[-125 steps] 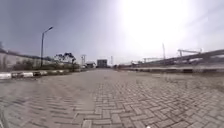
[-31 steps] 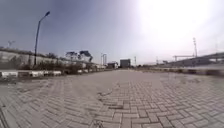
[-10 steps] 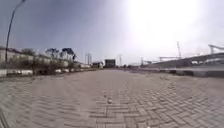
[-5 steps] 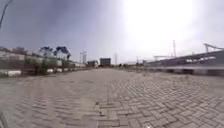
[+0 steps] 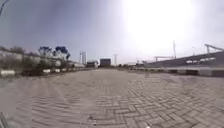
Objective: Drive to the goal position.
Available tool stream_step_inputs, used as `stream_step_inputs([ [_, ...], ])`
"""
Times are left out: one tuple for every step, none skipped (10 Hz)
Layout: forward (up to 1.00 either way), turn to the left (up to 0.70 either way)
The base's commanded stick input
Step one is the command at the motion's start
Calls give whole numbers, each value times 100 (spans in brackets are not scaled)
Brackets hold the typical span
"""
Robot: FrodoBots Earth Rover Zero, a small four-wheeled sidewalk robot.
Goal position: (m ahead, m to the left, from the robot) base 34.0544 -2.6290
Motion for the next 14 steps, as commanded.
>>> stream_step_inputs([
  [100, 0],
  [100, 0],
  [100, 0],
  [100, 0],
  [100, 0],
  [100, 0],
  [100, 0],
  [100, 0],
  [100, 0],
  [100, 0],
  [100, 0],
  [100, 0],
  [100, 0],
  [100, 0],
])
